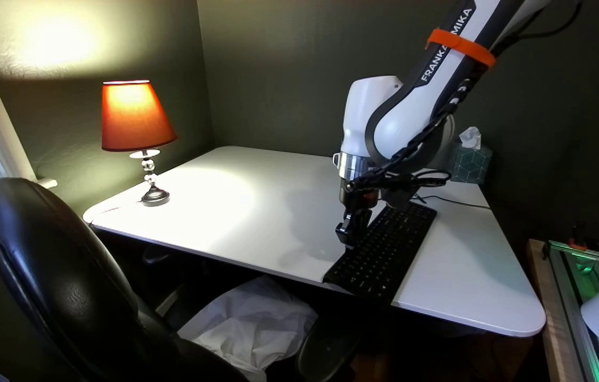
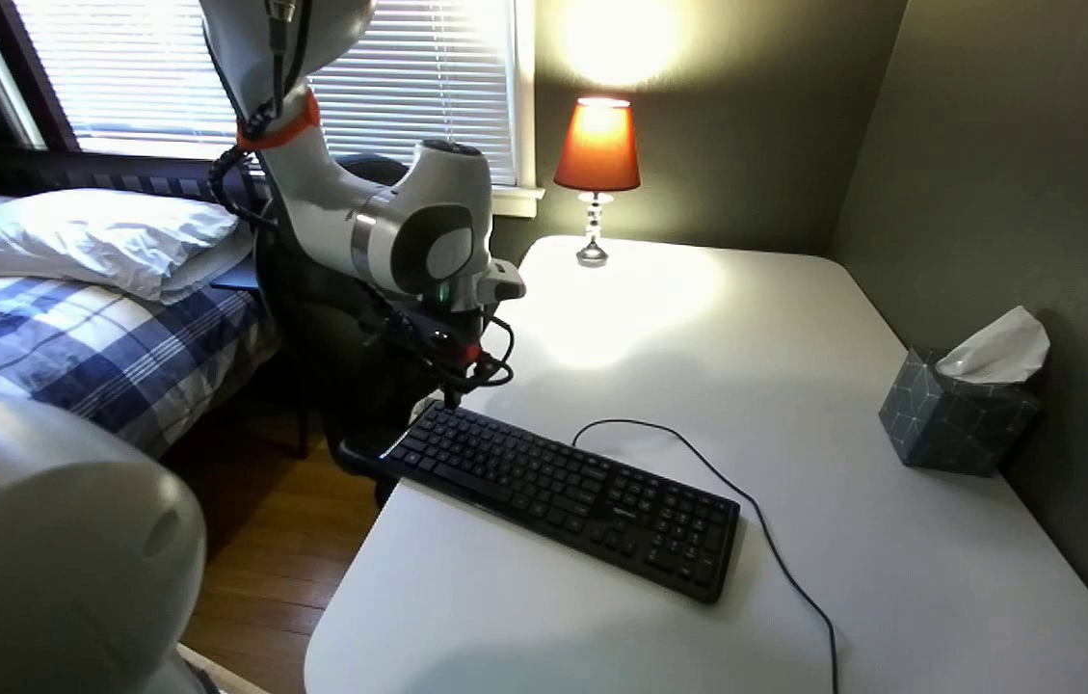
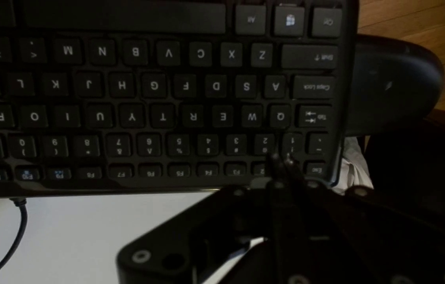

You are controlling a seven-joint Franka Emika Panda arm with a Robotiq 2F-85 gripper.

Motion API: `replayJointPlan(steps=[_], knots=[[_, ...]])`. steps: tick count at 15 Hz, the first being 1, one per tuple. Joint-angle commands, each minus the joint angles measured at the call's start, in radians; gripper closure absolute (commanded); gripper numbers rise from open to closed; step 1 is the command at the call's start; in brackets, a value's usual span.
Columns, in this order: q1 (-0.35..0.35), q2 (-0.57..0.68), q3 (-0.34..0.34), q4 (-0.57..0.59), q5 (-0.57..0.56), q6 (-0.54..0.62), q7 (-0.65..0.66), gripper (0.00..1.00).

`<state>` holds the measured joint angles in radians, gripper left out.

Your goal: Press one key on the keyboard.

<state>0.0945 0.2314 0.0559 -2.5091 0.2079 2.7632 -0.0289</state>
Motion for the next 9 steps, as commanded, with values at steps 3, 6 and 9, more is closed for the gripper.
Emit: replayJointPlan(steps=[3, 6, 9], knots=[[-0.016, 0.028, 0.01, 0.01, -0.031, 0.014, 0.037, 1.0], [-0.025, 0.032, 0.017, 0.009, -0.02, 0.014, 0.024, 1.0], [-0.032, 0.035, 0.019, 0.009, -0.016, 0.013, 0.019, 1.0]])
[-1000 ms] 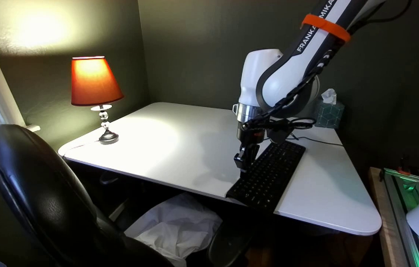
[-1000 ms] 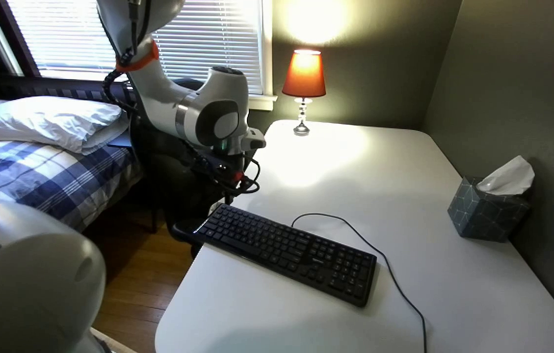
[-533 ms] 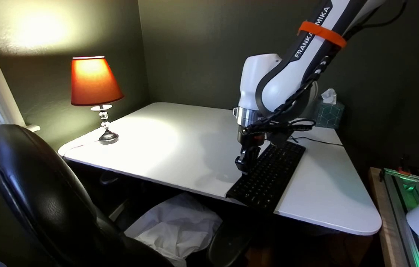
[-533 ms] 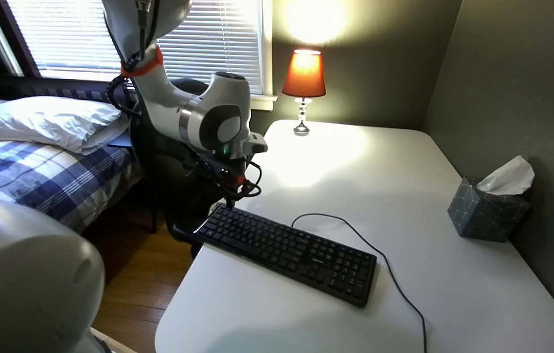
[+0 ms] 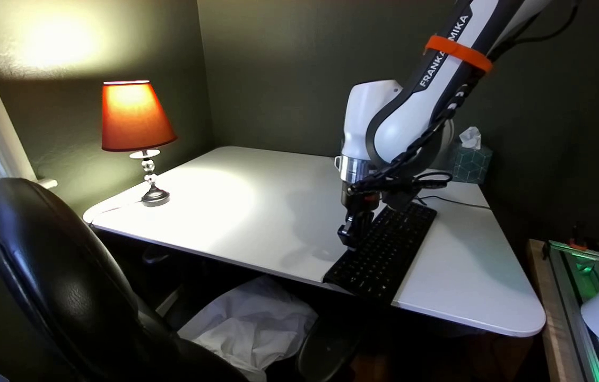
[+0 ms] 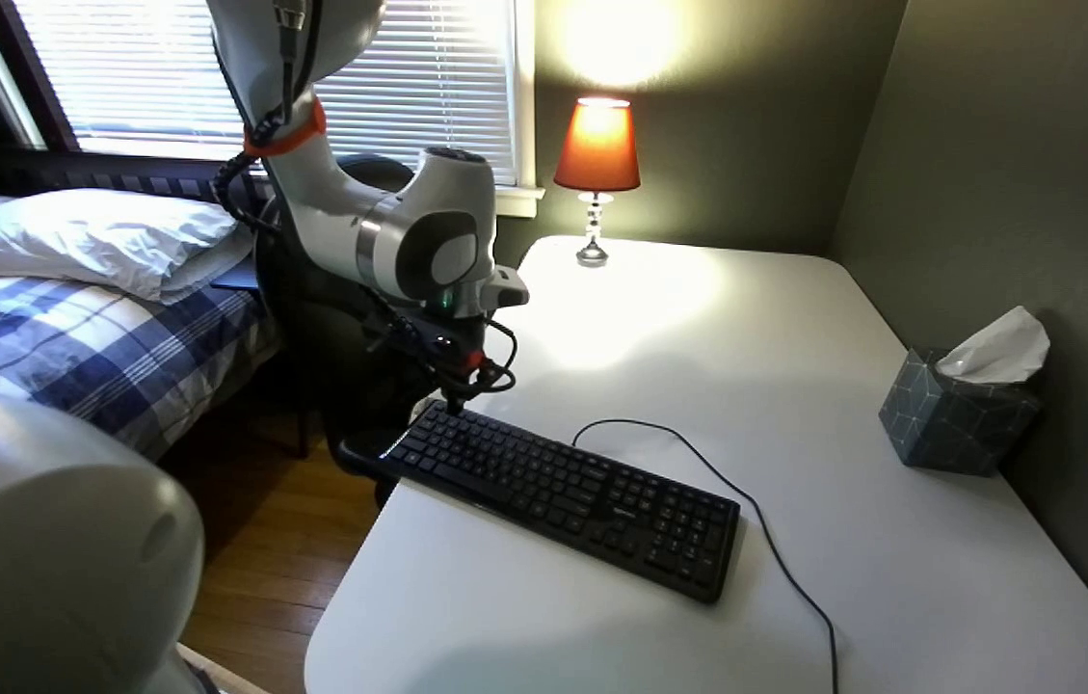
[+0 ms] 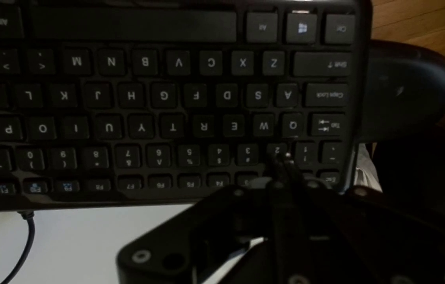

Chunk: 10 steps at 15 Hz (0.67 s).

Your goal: Press one key on the keyboard.

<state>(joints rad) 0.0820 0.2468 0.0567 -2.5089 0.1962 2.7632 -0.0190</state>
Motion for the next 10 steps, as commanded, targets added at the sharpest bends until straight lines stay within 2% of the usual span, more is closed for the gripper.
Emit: replayJointPlan(steps=[1, 10], knots=[[-0.022, 0.022, 0.021, 0.009, -0.002, 0.012, 0.006, 1.0], [-0.039, 0.036, 0.047, 0.019, 0.01, 0.013, -0.009, 1.0]])
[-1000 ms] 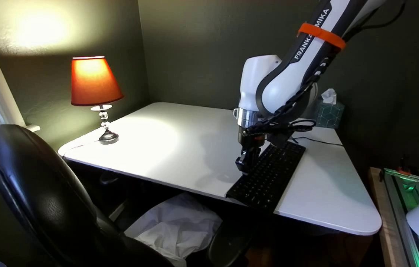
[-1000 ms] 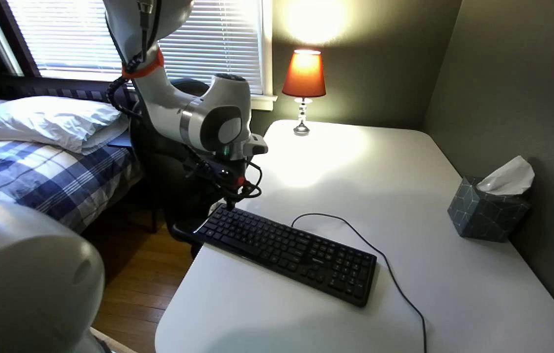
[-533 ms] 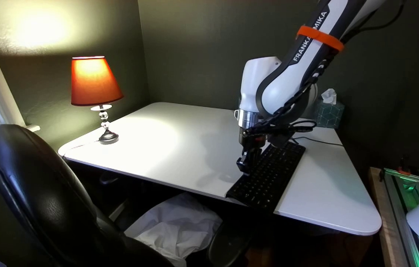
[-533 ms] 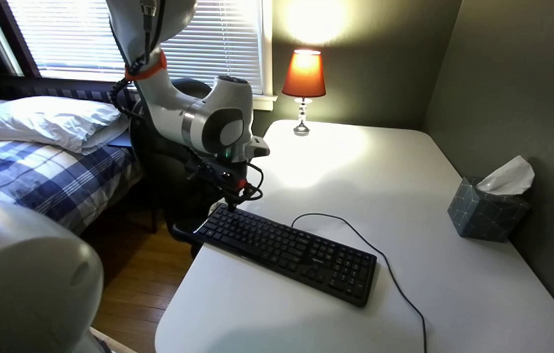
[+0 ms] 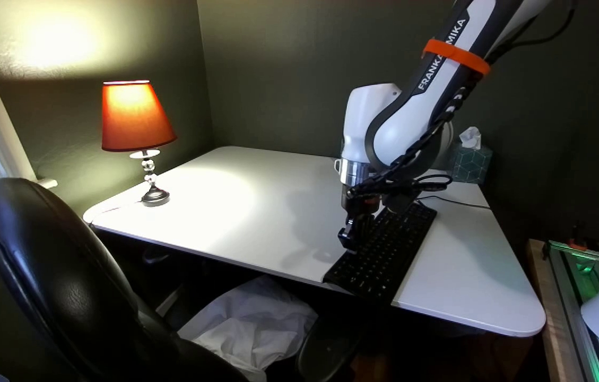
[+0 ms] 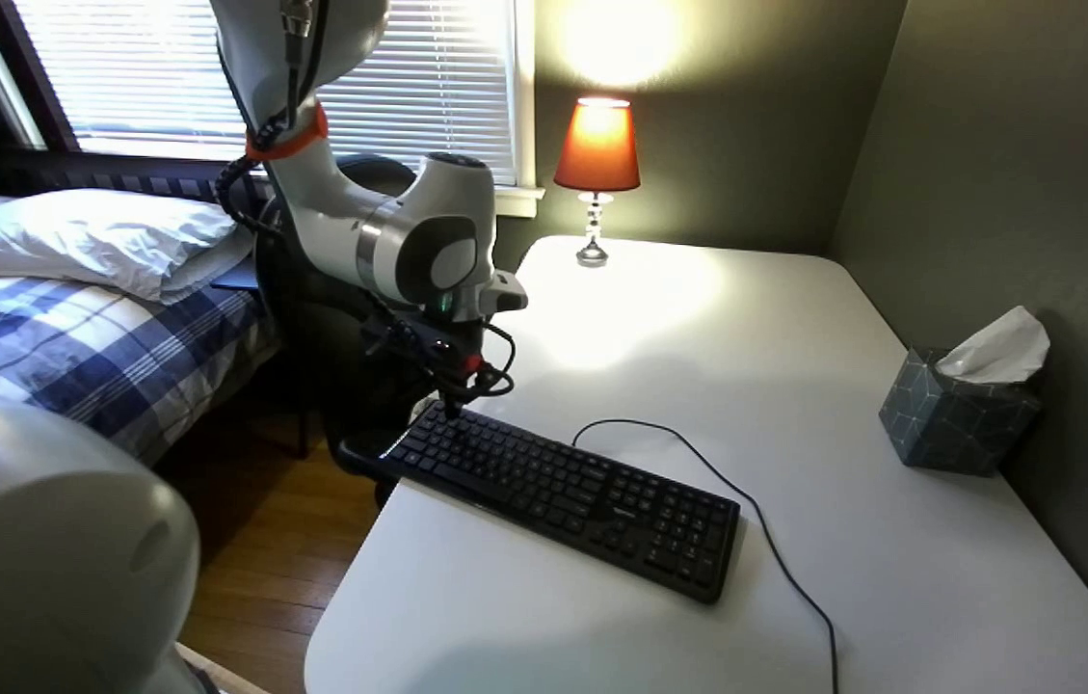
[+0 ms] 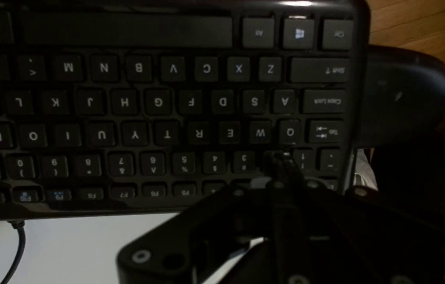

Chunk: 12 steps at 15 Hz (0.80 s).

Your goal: Press one key on the keyboard.

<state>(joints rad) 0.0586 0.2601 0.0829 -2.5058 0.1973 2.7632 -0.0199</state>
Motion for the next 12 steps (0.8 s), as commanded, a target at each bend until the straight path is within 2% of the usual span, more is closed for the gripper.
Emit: replayJointPlan(steps=[1, 12], knots=[[-0.017, 0.025, 0.023, 0.019, 0.009, 0.013, -0.009, 1.0], [-0.027, 0.066, 0.031, 0.066, 0.007, 0.006, -0.011, 1.0]])
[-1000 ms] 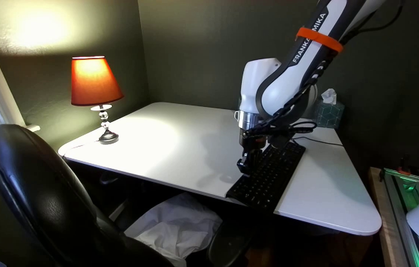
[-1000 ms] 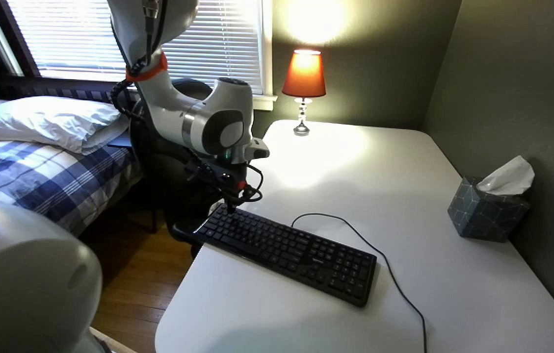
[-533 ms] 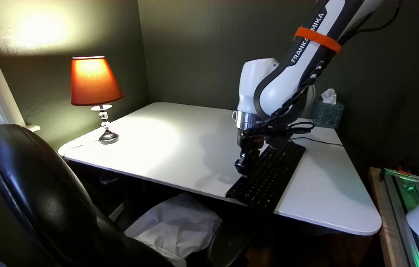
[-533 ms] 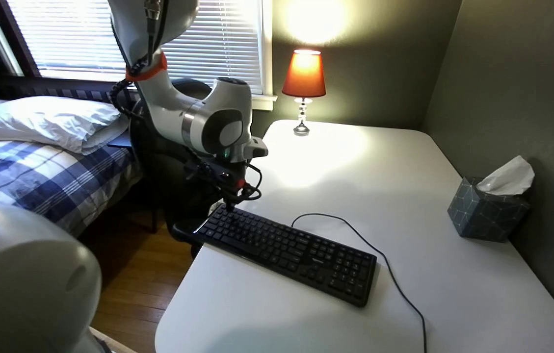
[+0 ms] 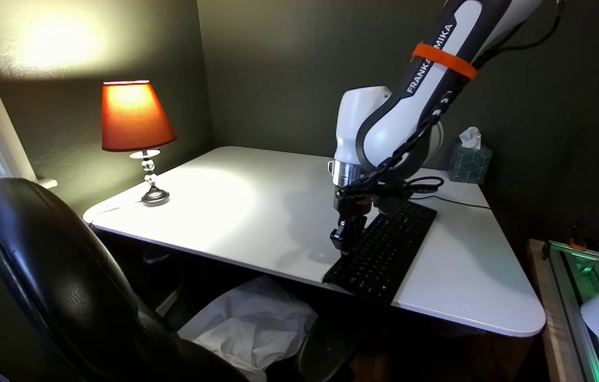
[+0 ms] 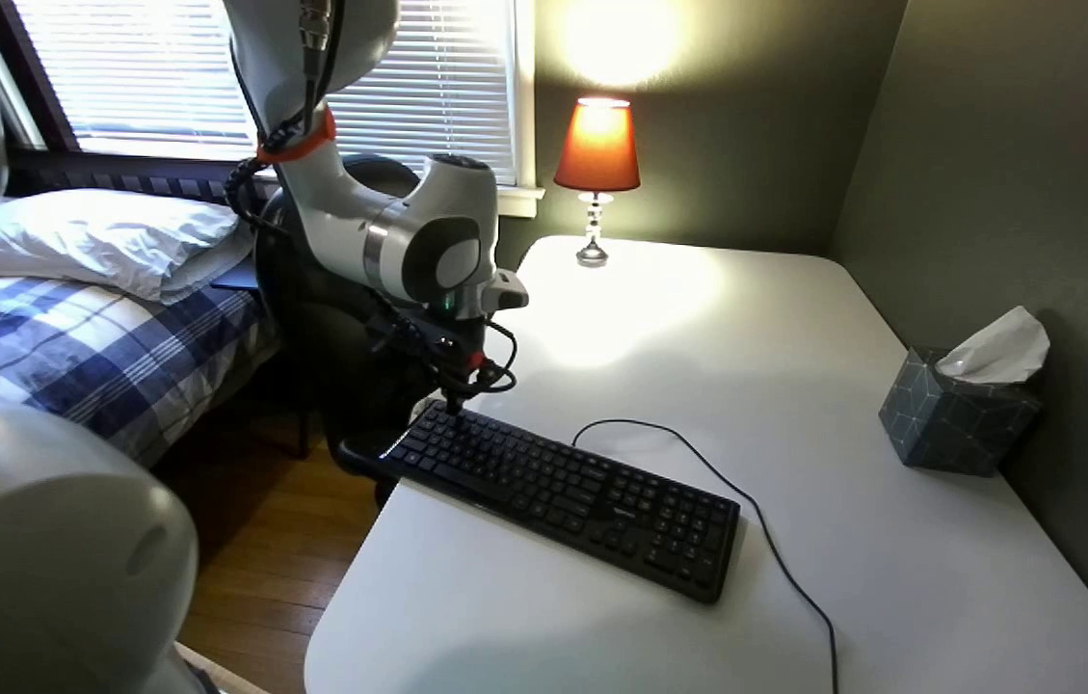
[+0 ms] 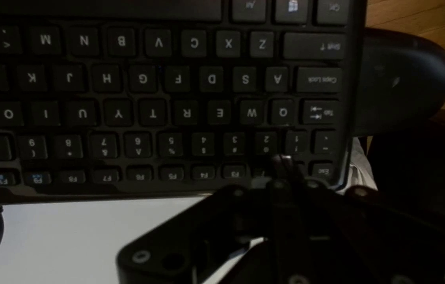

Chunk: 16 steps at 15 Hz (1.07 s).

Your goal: Press one key on the keyboard.

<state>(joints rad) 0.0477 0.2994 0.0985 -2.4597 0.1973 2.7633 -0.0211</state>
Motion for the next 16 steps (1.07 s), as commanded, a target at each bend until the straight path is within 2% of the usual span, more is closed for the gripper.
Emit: replayJointPlan(steps=[1, 16], knots=[[-0.016, 0.03, 0.015, 0.023, 0.006, 0.006, -0.008, 1.0], [-0.021, 0.064, 0.019, 0.04, 0.006, 0.017, -0.004, 1.0]])
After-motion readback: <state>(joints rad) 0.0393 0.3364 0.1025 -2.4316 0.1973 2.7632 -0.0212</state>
